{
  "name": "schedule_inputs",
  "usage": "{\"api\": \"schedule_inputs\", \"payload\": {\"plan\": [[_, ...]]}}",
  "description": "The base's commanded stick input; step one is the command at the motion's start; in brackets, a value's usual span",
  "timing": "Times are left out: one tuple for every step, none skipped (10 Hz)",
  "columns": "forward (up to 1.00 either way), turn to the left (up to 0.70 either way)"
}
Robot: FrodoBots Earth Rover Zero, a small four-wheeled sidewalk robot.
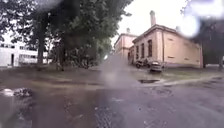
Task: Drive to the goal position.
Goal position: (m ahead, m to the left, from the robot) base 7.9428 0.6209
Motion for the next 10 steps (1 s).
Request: {"api": "schedule_inputs", "payload": {"plan": [[0.70,0.00],[0.70,0.00],[0.70,0.00],[0.70,0.00],[0.70,0.00],[0.70,0.00],[0.70,0.00],[0.70,0.00],[0.70,0.00],[0.70,0.00]]}}
